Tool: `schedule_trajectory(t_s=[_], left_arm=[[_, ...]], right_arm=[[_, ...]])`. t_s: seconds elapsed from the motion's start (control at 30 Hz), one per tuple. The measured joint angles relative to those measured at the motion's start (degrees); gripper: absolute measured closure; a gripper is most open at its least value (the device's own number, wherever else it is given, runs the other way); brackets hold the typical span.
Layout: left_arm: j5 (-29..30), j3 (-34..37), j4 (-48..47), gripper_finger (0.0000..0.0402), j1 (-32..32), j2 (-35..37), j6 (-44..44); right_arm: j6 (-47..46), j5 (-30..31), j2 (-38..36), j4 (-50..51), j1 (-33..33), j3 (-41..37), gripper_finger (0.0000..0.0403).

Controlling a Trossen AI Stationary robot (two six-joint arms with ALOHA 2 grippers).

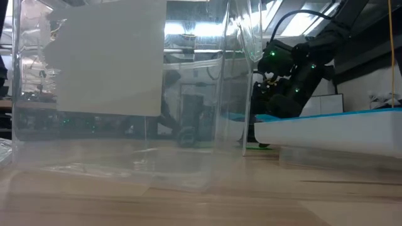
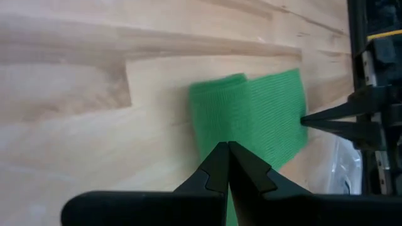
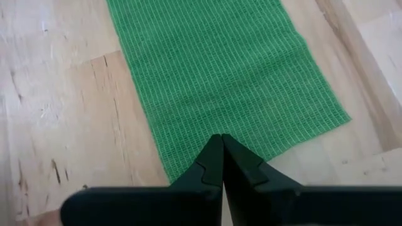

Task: Roll bandage
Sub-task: Roll the green bandage

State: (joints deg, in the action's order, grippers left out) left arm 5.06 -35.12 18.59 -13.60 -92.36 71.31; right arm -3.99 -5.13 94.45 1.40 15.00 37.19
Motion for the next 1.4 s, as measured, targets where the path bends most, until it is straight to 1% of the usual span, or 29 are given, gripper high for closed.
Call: schedule_trajectory(t_s=[0.23,0.5,0.8,1.0,1.13,1.27,1.4], left_arm=[[-0.1,-0.6,-0.3,0.04,-0.2,0.0,-1.1],[-0.7,-0.6,-5.0,0.04,-0.2,0.0,-0.6],[-1.7,-0.6,-4.9,0.04,0.4,0.0,0.4],[-1.8,-0.6,-3.4,0.04,1.1,-2.7,1.7],[-2.0,-0.6,1.2,0.04,1.3,-5.6,2.4],[-2.3,-0.7,6.9,0.04,1.2,-6.8,2.9],[-2.3,-2.3,7.3,0.04,1.2,-6.9,1.6]], right_arm=[[0.0,0.0,0.0,0.8,0.0,0.0,0.0395],[0.0,0.5,-0.1,2.4,0.0,0.0,0.0395],[0.0,-0.3,-0.1,2.3,0.0,0.0,0.0395],[0.0,-0.3,-0.1,2.3,0.0,0.0,0.0395],[0.0,-0.4,-0.1,2.3,0.0,0.0,0.0395],[0.0,-0.4,-0.1,2.2,0.0,0.0,0.0395],[0.0,-0.4,-0.1,2.3,0.0,0.2,0.0395]])
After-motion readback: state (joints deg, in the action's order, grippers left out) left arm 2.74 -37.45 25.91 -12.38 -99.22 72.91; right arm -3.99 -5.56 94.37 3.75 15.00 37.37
